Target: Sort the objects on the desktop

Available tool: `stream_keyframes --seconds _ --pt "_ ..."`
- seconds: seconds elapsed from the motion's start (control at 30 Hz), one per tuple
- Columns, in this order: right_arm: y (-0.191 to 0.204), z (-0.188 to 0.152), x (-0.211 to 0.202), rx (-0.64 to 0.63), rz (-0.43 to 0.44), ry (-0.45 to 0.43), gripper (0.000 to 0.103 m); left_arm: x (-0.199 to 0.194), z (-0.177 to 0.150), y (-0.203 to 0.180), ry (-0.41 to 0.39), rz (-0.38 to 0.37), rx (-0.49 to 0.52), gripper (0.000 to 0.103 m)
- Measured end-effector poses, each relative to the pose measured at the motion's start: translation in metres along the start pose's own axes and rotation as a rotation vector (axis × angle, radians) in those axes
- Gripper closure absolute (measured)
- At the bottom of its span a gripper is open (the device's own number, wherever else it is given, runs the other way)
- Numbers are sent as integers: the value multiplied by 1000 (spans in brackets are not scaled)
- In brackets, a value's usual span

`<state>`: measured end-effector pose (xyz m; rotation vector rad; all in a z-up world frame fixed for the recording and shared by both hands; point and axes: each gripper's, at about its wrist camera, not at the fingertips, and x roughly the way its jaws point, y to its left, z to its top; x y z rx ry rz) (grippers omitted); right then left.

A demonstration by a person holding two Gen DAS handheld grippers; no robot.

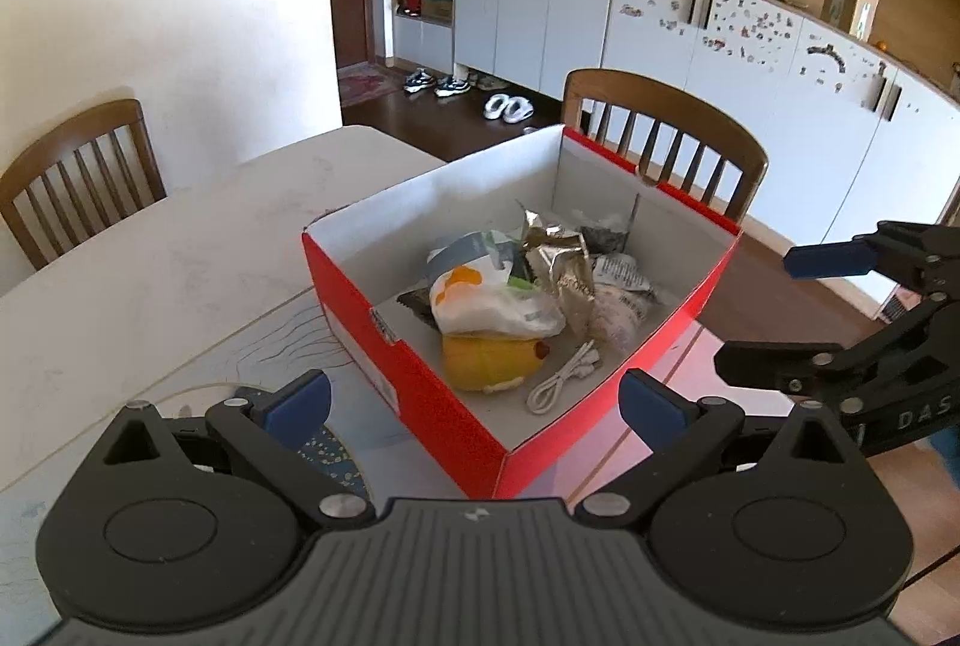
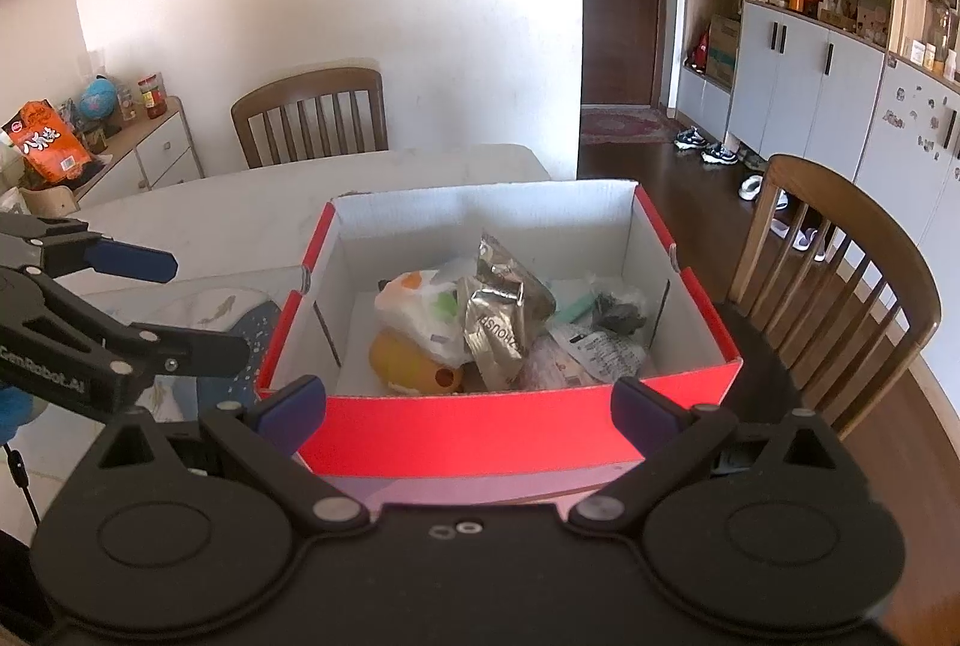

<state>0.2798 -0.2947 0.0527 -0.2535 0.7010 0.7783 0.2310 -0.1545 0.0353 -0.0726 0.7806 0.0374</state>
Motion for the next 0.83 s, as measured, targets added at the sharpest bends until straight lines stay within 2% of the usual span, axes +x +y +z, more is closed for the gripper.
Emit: stream_keyframes --seconds 0.57,0.83 --pt "-2 -3 2 5 5 19 1 9 -9 -7 30 -30 12 0" --pt "-1 -3 2 10 -3 20 1 10 -10 -1 38 -41 -16 0"
